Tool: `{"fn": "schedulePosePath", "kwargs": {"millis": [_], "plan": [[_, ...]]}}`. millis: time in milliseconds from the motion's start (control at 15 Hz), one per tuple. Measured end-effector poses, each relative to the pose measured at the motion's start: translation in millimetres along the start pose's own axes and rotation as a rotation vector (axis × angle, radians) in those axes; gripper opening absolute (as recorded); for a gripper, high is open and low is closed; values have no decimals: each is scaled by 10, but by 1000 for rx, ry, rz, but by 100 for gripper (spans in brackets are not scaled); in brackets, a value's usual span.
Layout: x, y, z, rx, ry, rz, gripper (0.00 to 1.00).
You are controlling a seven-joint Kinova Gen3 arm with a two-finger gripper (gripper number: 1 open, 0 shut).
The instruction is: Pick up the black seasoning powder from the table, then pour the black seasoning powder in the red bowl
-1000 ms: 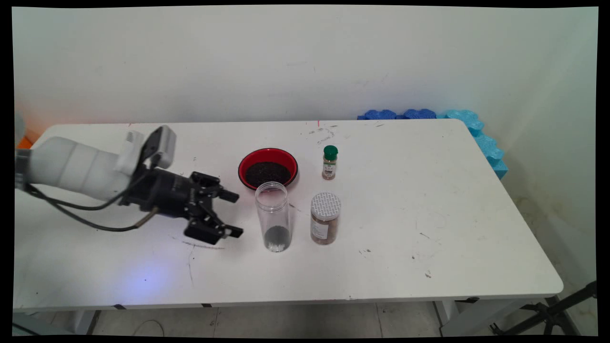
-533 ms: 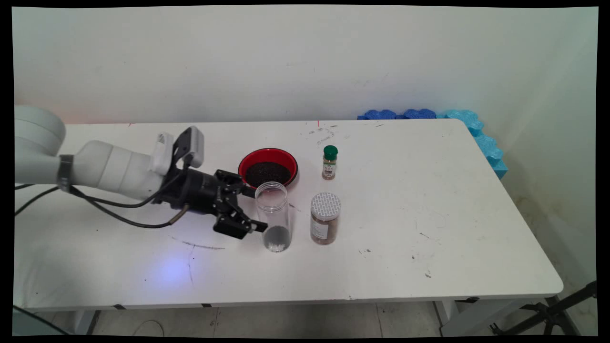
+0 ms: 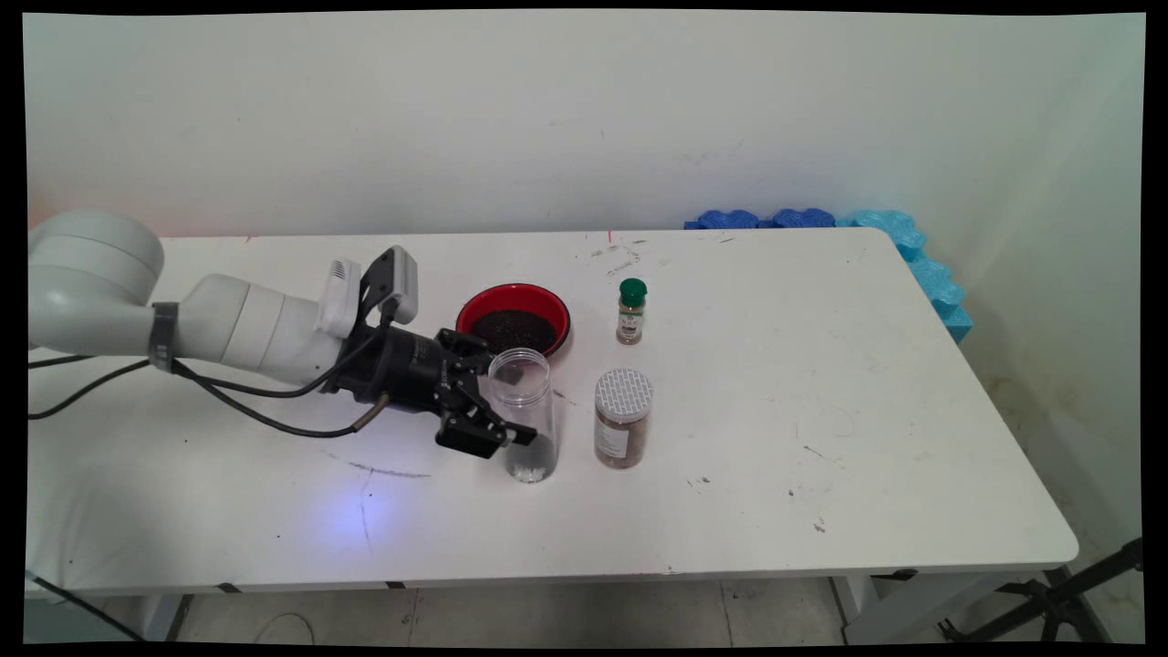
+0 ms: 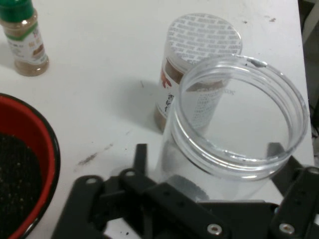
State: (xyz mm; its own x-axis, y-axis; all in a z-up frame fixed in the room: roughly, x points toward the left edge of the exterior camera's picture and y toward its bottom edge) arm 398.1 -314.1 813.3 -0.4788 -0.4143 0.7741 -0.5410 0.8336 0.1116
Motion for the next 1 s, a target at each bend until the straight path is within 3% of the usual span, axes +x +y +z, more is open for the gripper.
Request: {"fn": "schedulePosePath", "kwargs": {"millis": [67,533,1000], "plan": [[-1,3,9,-2,0,-2,0],[44,24,-36,-33,1,-4,0],[320,-106,-423,-44,17,-22,0]]}}
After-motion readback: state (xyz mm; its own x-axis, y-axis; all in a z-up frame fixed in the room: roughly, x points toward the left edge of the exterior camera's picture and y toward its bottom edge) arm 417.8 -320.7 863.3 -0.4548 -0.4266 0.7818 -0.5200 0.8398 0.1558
